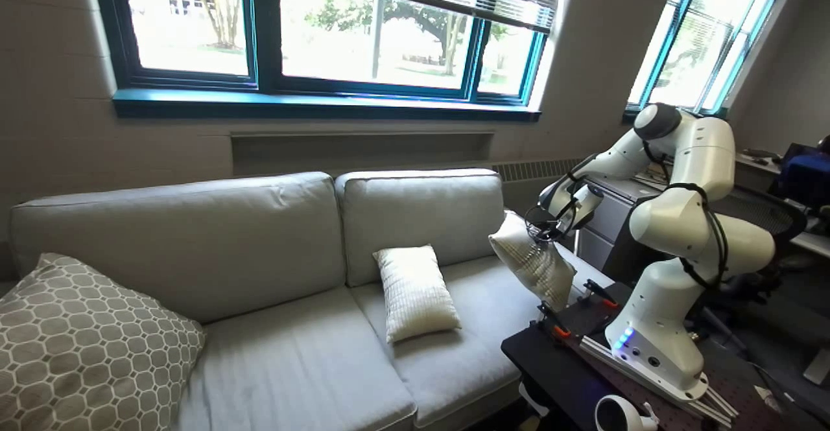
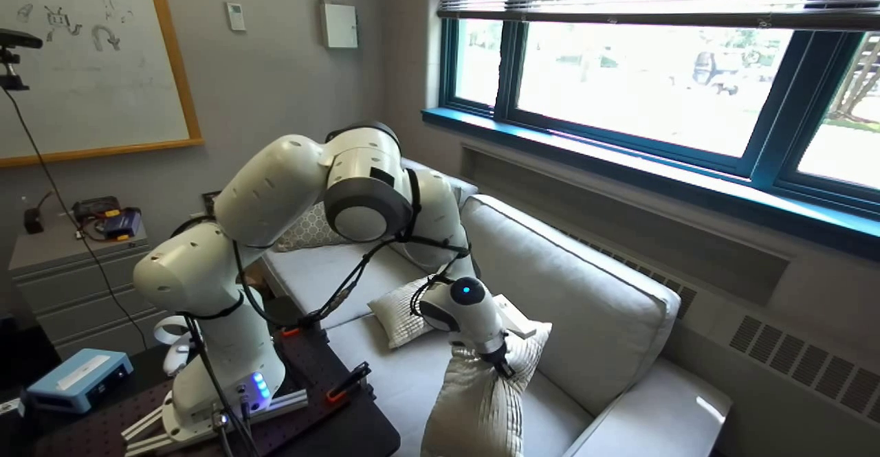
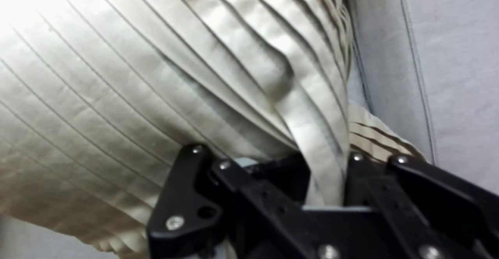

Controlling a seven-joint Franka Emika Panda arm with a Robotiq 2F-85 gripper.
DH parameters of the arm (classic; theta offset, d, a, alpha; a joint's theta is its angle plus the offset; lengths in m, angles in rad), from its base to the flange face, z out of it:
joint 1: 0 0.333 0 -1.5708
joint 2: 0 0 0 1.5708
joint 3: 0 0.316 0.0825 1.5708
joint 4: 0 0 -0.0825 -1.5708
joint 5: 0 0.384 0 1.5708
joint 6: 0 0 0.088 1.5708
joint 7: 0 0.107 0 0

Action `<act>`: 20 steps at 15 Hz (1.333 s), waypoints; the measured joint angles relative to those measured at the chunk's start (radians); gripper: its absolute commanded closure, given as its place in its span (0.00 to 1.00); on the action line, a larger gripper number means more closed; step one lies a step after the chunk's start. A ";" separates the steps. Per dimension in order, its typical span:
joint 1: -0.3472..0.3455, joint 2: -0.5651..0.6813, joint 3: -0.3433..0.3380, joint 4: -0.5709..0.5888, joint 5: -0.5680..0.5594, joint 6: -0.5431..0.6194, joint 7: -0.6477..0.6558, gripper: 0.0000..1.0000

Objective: Arrange the small pillows on the right side of the sofa

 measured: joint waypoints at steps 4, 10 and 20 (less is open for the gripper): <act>0.233 0.017 -0.209 0.109 0.074 -0.157 0.079 1.00; 0.496 0.019 -0.494 0.190 0.179 -0.304 0.159 1.00; 0.960 0.090 -1.031 0.363 0.010 -0.752 0.495 1.00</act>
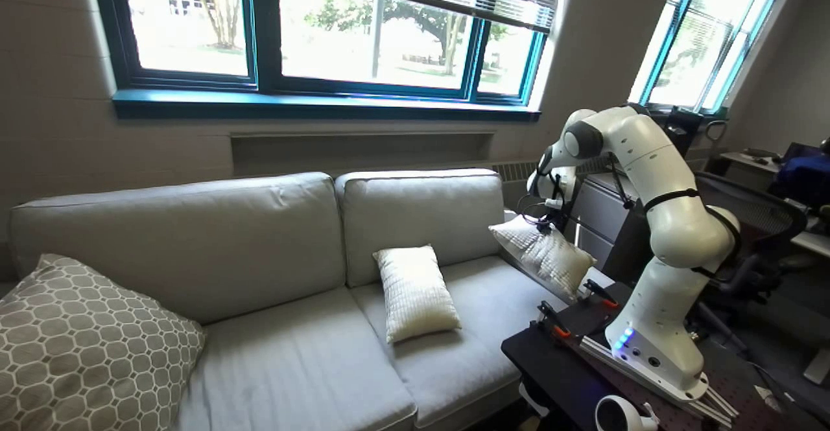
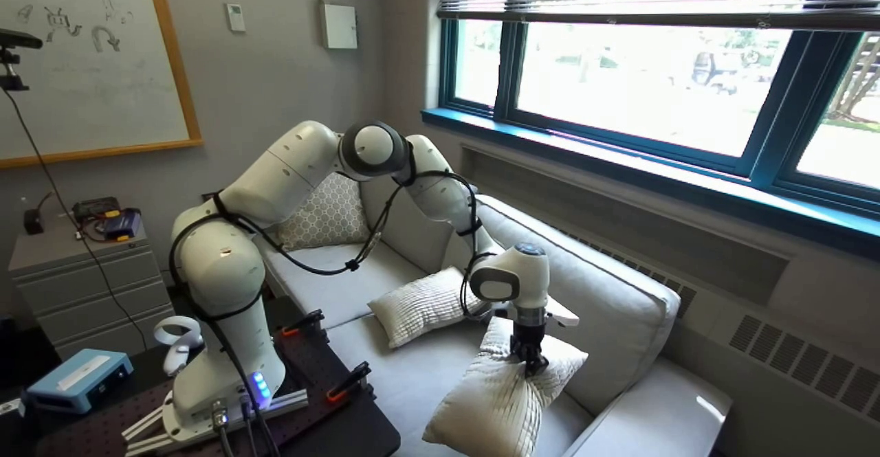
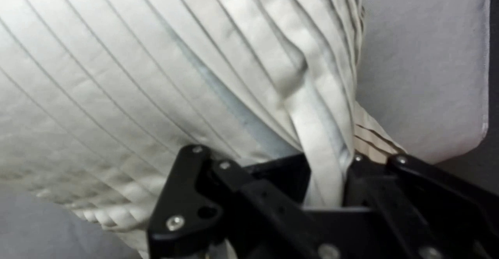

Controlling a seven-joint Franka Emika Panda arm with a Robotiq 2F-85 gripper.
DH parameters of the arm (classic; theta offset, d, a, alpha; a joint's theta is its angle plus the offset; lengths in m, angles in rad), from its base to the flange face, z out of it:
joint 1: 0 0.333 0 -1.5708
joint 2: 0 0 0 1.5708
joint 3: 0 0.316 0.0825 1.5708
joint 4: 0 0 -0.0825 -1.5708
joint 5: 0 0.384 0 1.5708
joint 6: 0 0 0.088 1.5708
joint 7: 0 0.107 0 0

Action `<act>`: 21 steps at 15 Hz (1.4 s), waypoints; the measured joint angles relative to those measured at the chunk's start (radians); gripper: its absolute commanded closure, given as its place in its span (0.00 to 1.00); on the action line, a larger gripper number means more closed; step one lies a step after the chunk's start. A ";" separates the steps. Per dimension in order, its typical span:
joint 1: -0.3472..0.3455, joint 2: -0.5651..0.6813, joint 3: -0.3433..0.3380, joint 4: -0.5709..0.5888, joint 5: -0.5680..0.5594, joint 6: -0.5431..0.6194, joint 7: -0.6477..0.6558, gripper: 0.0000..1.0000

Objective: Arrange the small pillows on the right side of the sofa

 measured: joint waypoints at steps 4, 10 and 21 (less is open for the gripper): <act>0.048 0.162 -0.143 0.217 0.076 -0.258 0.000 1.00; 0.069 0.498 -0.373 0.545 0.265 -0.586 -0.001 1.00; 0.049 0.621 -0.510 0.728 0.064 -0.775 -0.003 1.00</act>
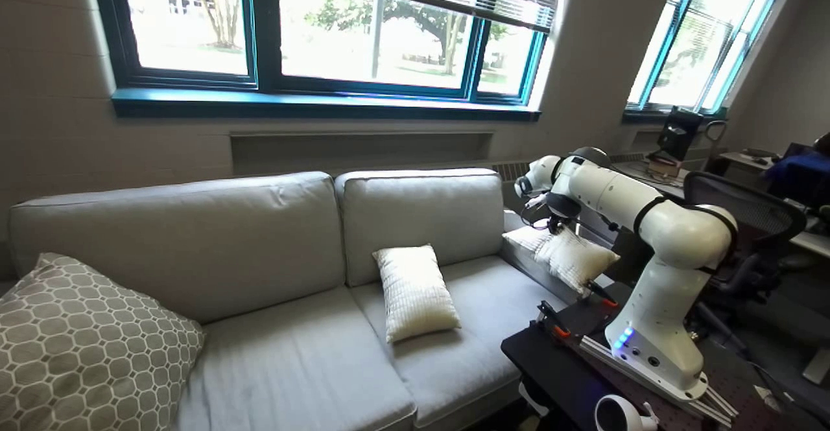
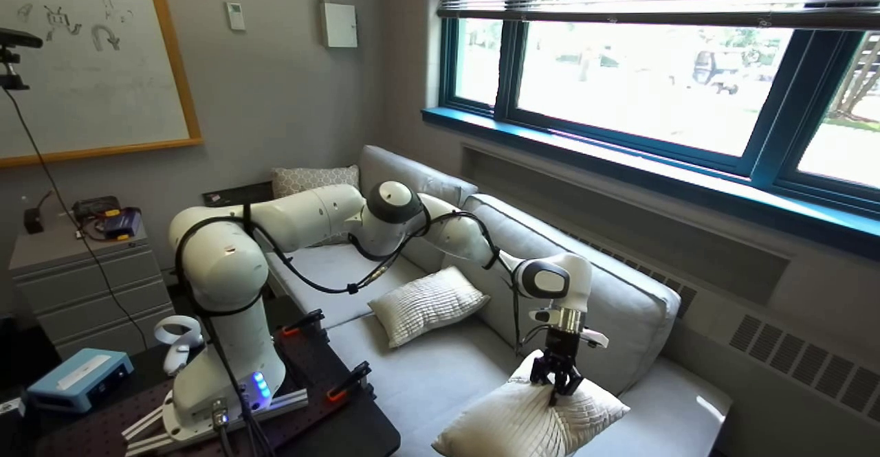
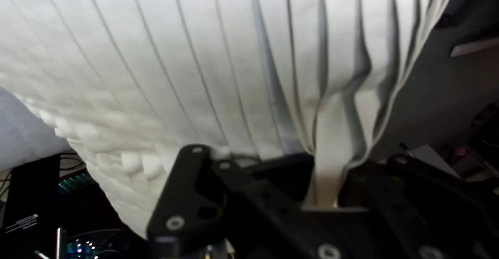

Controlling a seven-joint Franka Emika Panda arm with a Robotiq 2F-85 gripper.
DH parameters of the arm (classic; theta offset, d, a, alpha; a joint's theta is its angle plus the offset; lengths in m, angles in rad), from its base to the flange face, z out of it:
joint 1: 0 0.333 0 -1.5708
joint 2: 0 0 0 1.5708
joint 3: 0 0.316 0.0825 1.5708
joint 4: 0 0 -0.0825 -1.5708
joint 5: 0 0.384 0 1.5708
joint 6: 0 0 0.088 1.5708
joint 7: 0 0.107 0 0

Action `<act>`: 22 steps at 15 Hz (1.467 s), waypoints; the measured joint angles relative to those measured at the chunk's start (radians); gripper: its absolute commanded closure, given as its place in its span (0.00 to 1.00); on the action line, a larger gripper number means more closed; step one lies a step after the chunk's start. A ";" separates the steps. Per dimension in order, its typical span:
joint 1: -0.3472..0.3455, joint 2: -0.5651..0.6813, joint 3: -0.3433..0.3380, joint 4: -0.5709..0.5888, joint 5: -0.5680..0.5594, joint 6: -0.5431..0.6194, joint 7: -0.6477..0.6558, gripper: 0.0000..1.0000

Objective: Arrange the small pillows on the right side of the sofa

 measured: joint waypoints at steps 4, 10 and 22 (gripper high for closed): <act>-0.059 -0.001 0.087 0.128 -0.051 0.005 0.000 1.00; -0.114 -0.002 0.185 0.210 -0.117 0.004 0.000 1.00; -0.145 -0.002 0.215 0.235 -0.150 -0.069 0.000 0.53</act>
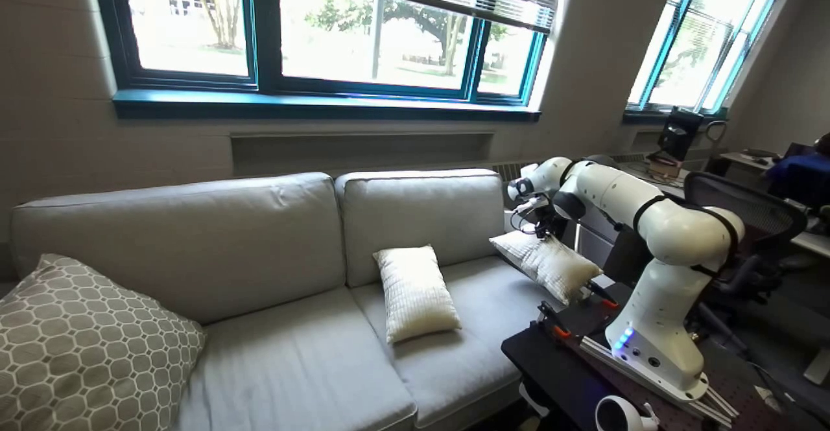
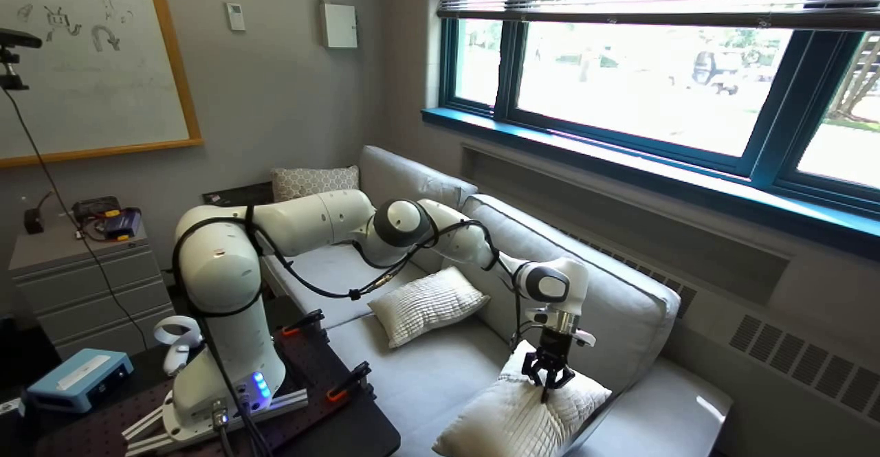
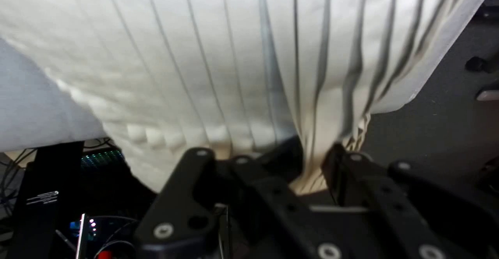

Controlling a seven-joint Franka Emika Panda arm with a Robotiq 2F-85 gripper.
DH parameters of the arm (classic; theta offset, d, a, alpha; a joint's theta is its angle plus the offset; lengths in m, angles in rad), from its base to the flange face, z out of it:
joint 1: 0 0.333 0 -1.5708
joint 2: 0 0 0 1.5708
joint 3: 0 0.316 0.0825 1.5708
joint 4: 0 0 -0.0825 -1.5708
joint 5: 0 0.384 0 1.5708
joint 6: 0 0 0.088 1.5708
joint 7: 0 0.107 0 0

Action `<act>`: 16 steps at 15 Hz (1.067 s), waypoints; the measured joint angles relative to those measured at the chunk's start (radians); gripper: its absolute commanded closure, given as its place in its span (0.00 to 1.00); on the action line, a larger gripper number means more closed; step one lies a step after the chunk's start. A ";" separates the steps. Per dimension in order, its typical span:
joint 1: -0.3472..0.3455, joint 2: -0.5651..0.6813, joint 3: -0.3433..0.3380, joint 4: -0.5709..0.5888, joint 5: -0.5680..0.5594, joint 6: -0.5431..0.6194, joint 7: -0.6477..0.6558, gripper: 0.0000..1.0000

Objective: Arrange the small pillows on the right side of the sofa

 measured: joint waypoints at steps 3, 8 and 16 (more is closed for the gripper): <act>-0.010 -0.003 0.002 0.022 0.000 -0.028 0.000 0.31; -0.041 -0.015 0.039 0.040 0.011 -0.037 0.000 0.00; -0.023 -0.033 0.357 0.103 0.010 0.102 -0.075 0.00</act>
